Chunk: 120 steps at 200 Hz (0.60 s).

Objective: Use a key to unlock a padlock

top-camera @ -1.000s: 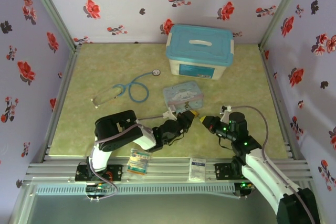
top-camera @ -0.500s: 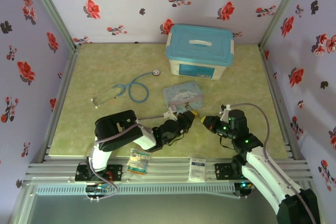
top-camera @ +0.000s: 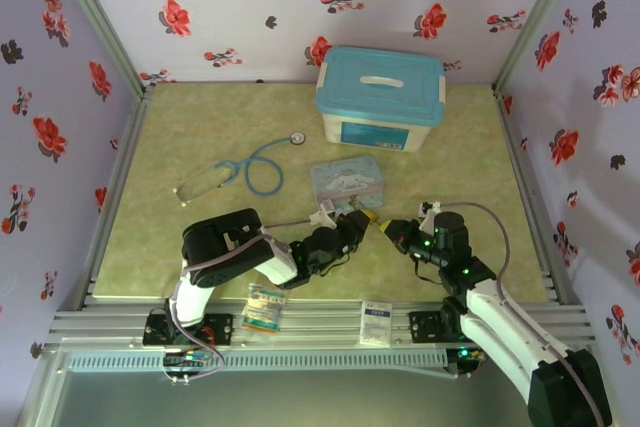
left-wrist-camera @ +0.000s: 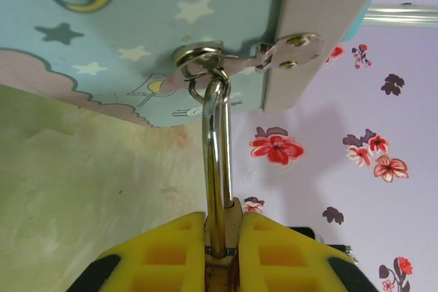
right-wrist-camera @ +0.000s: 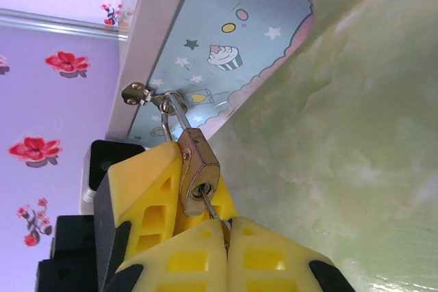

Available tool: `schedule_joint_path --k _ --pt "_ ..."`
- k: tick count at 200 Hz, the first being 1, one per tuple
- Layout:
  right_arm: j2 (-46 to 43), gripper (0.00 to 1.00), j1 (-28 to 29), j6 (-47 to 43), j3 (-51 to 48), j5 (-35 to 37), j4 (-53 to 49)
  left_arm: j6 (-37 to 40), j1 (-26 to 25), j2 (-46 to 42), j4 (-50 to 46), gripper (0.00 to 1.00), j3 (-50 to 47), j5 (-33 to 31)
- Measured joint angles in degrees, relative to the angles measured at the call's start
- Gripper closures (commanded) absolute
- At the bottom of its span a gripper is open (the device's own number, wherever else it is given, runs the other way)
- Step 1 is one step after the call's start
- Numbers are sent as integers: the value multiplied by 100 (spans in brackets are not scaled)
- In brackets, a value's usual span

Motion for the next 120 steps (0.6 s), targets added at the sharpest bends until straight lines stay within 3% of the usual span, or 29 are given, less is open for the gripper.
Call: schedule_joint_path --k 80,120 --pt "146 100 120 -321 494 173 -859 -4 2 28 85 100 -2 33" --pt "949 100 120 122 315 -13 59 -4 35 87 -125 100 -28 -107"
